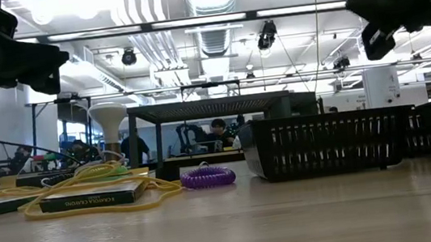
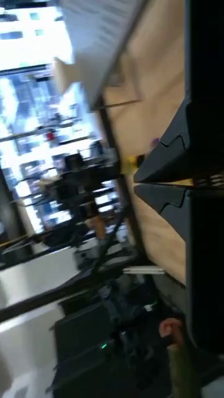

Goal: Pick & Place Office Desk Supplies
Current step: Put the left black bin on the shelf

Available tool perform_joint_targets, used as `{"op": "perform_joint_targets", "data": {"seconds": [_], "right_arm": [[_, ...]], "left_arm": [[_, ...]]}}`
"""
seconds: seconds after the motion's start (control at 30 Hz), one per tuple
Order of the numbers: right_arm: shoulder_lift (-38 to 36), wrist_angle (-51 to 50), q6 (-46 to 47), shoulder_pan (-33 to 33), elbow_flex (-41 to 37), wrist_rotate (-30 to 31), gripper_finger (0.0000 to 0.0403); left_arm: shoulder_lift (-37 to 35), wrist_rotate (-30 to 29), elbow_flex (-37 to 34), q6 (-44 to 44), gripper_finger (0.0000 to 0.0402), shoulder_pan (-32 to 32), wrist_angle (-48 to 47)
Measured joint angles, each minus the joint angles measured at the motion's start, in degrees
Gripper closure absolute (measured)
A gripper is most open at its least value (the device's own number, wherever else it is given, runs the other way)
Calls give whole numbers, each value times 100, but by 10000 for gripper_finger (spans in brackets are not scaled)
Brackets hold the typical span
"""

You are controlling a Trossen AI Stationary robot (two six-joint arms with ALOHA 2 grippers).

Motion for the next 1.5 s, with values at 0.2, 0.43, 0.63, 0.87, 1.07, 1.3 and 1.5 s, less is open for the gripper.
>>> {"op": "perform_joint_targets", "data": {"seconds": [0.2, 0.43, 0.63, 0.87, 1.07, 1.3, 1.5], "right_arm": [[1804, -667, 47, 312, 1206, 263, 390], [4025, -3290, -279, 317, 3460, 171, 379], [5828, -5110, -910, 149, 5264, -234, 299], [7725, -7286, -2119, 26, 7118, -406, 199], [8904, -8349, -2442, 2, 8130, -415, 178], [9483, -8357, -2559, 4, 8323, -847, 213], [9499, -8049, -2446, -5, 8159, -951, 306]], "left_arm": [[0, 0, 0, 0, 307, 1, 0], [0, -1, -2, 1, 307, 1, 2], [0, 1, 1, 1, 307, 1, 1], [0, -1, -2, -1, 307, 2, -1], [0, -1, 0, 2, 307, 0, -1], [0, -1, 1, -1, 307, 0, 1], [1, -1, -1, 2, 307, 0, 1]]}}
